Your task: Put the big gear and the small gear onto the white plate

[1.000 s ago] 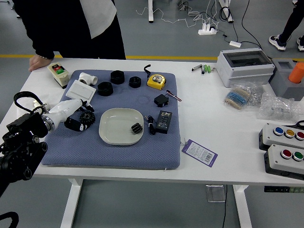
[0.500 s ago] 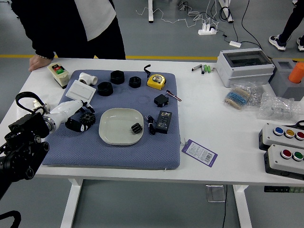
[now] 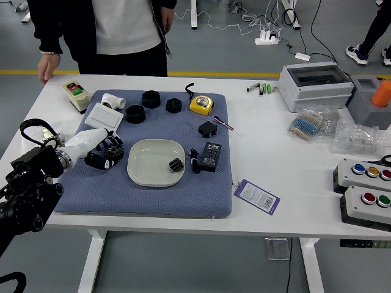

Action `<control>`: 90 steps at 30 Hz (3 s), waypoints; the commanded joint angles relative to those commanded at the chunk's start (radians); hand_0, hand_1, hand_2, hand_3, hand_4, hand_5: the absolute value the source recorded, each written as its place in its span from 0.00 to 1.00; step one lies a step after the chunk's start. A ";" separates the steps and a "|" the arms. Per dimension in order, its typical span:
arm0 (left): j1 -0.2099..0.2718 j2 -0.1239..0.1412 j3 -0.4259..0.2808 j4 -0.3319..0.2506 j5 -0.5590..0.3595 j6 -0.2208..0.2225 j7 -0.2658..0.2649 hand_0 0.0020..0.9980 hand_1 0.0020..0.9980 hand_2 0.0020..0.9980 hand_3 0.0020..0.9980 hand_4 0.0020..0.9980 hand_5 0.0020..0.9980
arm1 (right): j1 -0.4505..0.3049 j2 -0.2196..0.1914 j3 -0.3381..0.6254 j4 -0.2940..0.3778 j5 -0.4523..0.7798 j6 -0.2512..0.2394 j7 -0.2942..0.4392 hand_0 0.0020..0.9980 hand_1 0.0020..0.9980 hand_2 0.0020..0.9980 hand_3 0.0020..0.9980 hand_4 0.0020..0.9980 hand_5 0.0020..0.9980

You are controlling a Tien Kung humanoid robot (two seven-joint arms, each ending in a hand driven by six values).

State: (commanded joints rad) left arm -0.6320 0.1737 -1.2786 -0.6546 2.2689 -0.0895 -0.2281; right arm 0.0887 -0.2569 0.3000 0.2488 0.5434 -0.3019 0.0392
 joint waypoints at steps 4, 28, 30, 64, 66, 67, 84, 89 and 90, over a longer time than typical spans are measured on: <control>0.000 0.002 -0.005 -0.005 0.000 0.000 -0.003 0.33 0.38 0.43 0.53 0.50 0.00 | 0.001 0.000 0.002 0.000 0.000 0.000 0.000 0.69 0.69 0.72 0.56 0.79 0.68; 0.054 0.036 -0.068 -0.245 0.000 -0.052 0.030 0.33 0.39 0.45 0.55 0.52 0.00 | 0.003 -0.001 0.008 -0.001 -0.001 -0.003 0.000 0.69 0.69 0.72 0.56 0.79 0.68; 0.075 0.044 -0.066 -0.291 0.000 -0.061 0.037 0.33 0.39 0.45 0.55 0.52 0.00 | 0.003 -0.001 0.007 -0.001 -0.001 -0.002 0.000 0.69 0.69 0.72 0.56 0.79 0.68; 0.163 0.017 0.126 -0.485 0.000 -0.059 0.078 0.34 0.42 0.49 0.55 0.50 0.00 | 0.009 -0.002 0.007 -0.002 -0.006 -0.001 0.004 0.69 0.69 0.72 0.56 0.79 0.68; 0.154 0.013 0.136 -0.465 0.000 -0.057 0.075 0.34 0.42 0.49 0.55 0.50 0.00 | 0.010 -0.003 0.007 -0.002 -0.007 -0.001 0.004 0.69 0.69 0.72 0.56 0.79 0.68; 0.152 0.012 0.138 -0.458 0.000 -0.056 0.073 0.34 0.42 0.49 0.55 0.50 0.00 | 0.010 -0.003 0.007 -0.002 -0.007 -0.001 0.004 0.69 0.69 0.72 0.56 0.79 0.68; 0.117 -0.005 0.161 -0.392 0.000 -0.050 0.067 0.43 0.57 0.62 0.60 0.97 0.11 | 0.003 -0.003 0.000 -0.001 -0.003 -0.002 0.006 0.69 0.69 0.72 0.56 0.79 0.68; 0.117 -0.005 0.156 -0.395 0.000 -0.058 0.074 0.52 0.65 0.70 0.61 0.99 0.14 | 0.002 -0.002 -0.001 -0.001 -0.003 -0.002 0.005 0.69 0.69 0.72 0.56 0.79 0.68; 0.118 -0.005 0.153 -0.399 0.000 -0.056 0.074 0.52 0.65 0.70 0.61 0.99 0.14 | 0.001 -0.002 -0.001 -0.001 -0.003 -0.002 0.006 0.69 0.69 0.72 0.56 0.79 0.68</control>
State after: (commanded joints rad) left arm -0.5143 0.1685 -1.1252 -1.0537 2.2689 -0.1459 -0.1542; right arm 0.0898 -0.2590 0.2986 0.2478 0.5406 -0.3040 0.0447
